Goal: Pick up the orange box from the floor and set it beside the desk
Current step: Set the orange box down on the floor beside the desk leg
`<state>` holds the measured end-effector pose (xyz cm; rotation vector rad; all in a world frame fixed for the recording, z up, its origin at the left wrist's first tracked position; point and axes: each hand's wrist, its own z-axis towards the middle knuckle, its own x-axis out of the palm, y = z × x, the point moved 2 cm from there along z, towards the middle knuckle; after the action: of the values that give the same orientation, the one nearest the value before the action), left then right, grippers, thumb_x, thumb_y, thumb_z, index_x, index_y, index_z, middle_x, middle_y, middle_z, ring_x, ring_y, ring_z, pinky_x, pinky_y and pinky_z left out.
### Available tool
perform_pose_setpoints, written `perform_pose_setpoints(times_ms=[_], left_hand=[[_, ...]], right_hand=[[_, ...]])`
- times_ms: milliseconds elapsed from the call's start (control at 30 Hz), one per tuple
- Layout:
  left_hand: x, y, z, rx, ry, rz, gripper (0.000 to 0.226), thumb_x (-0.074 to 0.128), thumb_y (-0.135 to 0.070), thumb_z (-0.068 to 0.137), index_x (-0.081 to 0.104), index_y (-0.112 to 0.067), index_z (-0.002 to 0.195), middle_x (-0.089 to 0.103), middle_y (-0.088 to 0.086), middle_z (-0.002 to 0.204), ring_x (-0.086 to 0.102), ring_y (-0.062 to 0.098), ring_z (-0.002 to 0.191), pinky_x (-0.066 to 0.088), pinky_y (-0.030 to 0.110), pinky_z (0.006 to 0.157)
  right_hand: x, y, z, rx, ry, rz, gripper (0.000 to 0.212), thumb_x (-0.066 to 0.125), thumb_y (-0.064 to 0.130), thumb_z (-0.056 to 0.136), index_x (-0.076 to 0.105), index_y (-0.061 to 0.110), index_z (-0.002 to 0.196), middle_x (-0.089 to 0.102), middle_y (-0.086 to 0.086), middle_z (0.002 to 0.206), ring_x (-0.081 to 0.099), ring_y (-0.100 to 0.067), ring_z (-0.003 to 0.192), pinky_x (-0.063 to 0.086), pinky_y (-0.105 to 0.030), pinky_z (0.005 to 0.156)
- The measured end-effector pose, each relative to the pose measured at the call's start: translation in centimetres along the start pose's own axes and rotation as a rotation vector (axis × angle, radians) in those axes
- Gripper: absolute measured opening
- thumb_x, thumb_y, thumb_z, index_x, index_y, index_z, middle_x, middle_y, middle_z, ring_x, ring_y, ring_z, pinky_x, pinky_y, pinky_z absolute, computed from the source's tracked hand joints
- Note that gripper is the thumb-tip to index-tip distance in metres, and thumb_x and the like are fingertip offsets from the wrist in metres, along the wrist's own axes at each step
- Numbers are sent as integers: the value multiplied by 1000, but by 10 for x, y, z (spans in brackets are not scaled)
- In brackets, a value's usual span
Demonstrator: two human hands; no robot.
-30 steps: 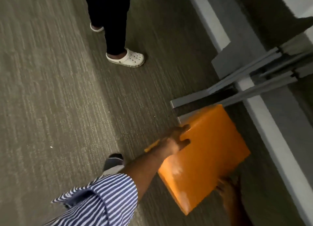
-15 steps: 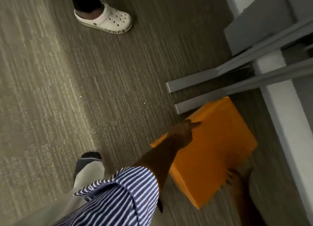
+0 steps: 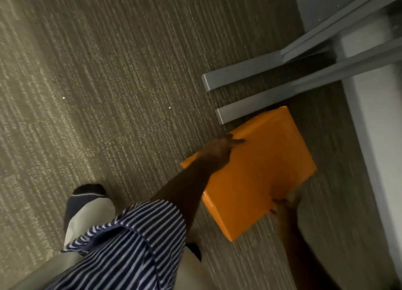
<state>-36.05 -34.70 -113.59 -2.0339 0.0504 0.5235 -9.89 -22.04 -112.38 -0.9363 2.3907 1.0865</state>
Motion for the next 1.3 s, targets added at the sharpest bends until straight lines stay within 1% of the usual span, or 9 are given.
perform_pose_setpoints(times_ms=[200, 300, 367, 467, 567, 700, 867, 1100, 1300], left_hand=[[9, 17, 5, 23, -36, -28, 51, 47, -14, 102, 43, -31, 150, 43, 8, 156, 48, 26, 138, 46, 46, 109], [10, 17, 3, 43, -44, -15, 53, 47, -14, 102, 40, -30, 152, 39, 8, 159, 43, 26, 142, 42, 44, 113], [11, 15, -1, 56, -36, 99, 57, 49, -19, 101, 34, -30, 155, 30, 8, 164, 32, 28, 149, 34, 44, 120], [11, 13, -16, 139, -46, 347, 64, 51, -30, 100, 25, -25, 158, 14, 12, 169, 10, 33, 156, 16, 49, 126], [14, 16, -42, 285, -3, 534, 69, 48, -40, 99, 20, -22, 159, 7, 13, 169, 3, 33, 157, 6, 48, 127], [31, 28, -74, 427, 221, 813, 86, 47, -57, 95, 5, -21, 161, -5, 14, 170, -5, 33, 157, -2, 50, 127], [57, 34, -86, 453, 231, 990, 94, 53, -50, 95, -5, -12, 160, -15, 21, 167, -13, 42, 154, -2, 60, 124], [49, 34, -75, 482, 234, 1027, 83, 47, -32, 101, -9, -14, 159, -15, 18, 168, -10, 40, 155, 2, 59, 125], [44, 14, -44, 545, 188, 981, 61, 34, -10, 96, 25, -10, 156, 16, 16, 168, 15, 40, 154, 20, 58, 124]], right_hand=[[4, -9, 5, -62, -2, -47, 97, 61, -5, 94, 7, 41, 159, 42, -14, 157, 51, -40, 133, 49, -47, 93], [3, -12, 10, -74, 37, -3, 90, 61, -4, 94, 14, 37, 160, 42, -11, 157, 49, -39, 136, 49, -57, 101], [4, -10, 10, -92, 37, -22, 90, 61, -4, 94, 13, 33, 161, 38, -12, 160, 46, -38, 140, 44, -65, 108], [7, -4, -4, -196, -94, -167, 89, 67, 1, 91, 16, 21, 161, 33, -16, 162, 41, -39, 143, 40, -55, 114], [19, -5, -32, -438, -179, -528, 87, 71, 15, 92, 17, 11, 161, 24, -21, 165, 29, -40, 150, 33, -58, 119], [50, -17, -75, -797, 18, -790, 90, 73, 40, 89, 25, 7, 158, 25, -21, 165, 26, -39, 152, 27, -60, 120], [81, -43, -98, -813, 63, -1083, 117, 52, 84, 78, 7, 17, 162, 1, -16, 171, 3, -34, 158, 16, -64, 121], [90, -45, -91, -778, 21, -1264, 119, 68, 63, 76, -3, 19, 162, -8, -19, 170, -3, -40, 157, 27, -74, 113], [79, -16, -63, -821, -39, -1295, 108, 70, 51, 81, 6, 20, 162, 5, -17, 170, 10, -40, 157, 32, -68, 114]])
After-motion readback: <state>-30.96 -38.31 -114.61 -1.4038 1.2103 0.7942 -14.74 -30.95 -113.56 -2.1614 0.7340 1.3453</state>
